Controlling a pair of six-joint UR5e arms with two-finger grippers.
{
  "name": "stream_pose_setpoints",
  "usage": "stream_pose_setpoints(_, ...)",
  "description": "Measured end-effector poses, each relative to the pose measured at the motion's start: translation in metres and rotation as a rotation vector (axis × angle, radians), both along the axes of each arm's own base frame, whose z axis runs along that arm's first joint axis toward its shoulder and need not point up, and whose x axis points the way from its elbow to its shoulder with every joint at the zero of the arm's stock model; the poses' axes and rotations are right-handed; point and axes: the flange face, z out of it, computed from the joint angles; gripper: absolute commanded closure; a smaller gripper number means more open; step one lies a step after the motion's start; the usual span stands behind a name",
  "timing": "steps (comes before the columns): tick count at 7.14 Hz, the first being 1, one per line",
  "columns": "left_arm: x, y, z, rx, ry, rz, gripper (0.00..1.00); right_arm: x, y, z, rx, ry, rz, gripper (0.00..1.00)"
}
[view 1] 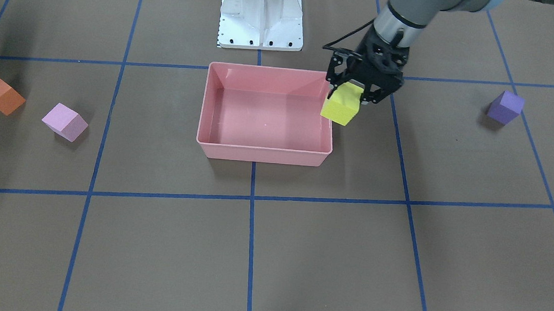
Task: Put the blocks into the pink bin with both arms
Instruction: 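Carry the yellow cube with the left gripper over the pink bin, then release yellow cube into bin while right gripper descends onto light pink cube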
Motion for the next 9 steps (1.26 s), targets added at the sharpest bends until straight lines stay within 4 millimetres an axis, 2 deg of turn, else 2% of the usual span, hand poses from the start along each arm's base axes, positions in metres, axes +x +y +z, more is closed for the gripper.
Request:
stream_pose_setpoints(1,0.030,0.020,-0.021,0.005,-0.025,0.001,0.01,-0.030,-0.002,-0.006,0.001,0.009,0.010,0.00)
stream_pose_setpoints(3,0.069,0.051,-0.036,0.045,-0.075,-0.011,0.00,-0.087,0.000,-0.018,0.064,0.033,-0.026,0.01)
stream_pose_setpoints(4,0.074,0.056,-0.038,0.078,-0.090,-0.026,0.00,-0.107,0.002,-0.027,0.118,0.021,-0.057,0.01)
stream_pose_setpoints(5,0.067,0.049,-0.038,0.129,-0.108,-0.025,0.00,-0.120,0.003,-0.038,0.199,-0.004,-0.084,0.03)
stream_pose_setpoints(6,0.052,0.031,-0.031,0.191,-0.141,-0.020,0.00,-0.133,0.003,-0.048,0.285,-0.032,-0.113,0.02)
stream_pose_setpoints(8,0.000,-0.017,0.004,0.282,-0.216,0.033,0.00,-0.177,0.016,-0.051,0.362,-0.036,-0.202,0.02)
stream_pose_setpoints(9,-0.021,-0.033,0.020,0.299,-0.237,0.060,0.00,-0.197,0.024,-0.046,0.405,0.006,-0.230,0.02)
